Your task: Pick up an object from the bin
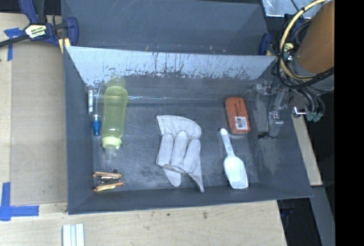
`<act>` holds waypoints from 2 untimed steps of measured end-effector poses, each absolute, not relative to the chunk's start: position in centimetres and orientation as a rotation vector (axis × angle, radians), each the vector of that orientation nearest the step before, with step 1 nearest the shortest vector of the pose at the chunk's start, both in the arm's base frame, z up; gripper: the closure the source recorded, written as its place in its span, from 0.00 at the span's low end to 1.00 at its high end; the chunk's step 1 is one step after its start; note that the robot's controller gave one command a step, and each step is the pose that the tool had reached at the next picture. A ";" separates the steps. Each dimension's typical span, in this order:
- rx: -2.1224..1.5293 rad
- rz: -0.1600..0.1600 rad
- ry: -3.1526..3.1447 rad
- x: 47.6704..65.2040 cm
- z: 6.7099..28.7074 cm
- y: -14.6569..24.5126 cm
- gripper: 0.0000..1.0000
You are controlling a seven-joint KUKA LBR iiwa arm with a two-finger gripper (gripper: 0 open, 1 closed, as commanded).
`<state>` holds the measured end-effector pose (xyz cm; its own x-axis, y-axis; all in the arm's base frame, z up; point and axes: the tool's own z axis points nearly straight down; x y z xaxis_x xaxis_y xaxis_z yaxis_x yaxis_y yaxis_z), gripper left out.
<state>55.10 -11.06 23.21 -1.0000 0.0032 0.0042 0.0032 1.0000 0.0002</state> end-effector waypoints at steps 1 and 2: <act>-0.001 0.002 -3.146 55.3 23.6 -11.0 0.00; 0.014 0.004 -3.152 56.2 18.4 -10.4 0.00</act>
Offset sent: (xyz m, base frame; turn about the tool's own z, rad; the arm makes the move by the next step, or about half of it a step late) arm 0.0199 0.0183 -0.1299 -0.0266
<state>56.19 -10.40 18.41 -0.9999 -0.0086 -0.0105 -0.0086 1.0000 -0.0024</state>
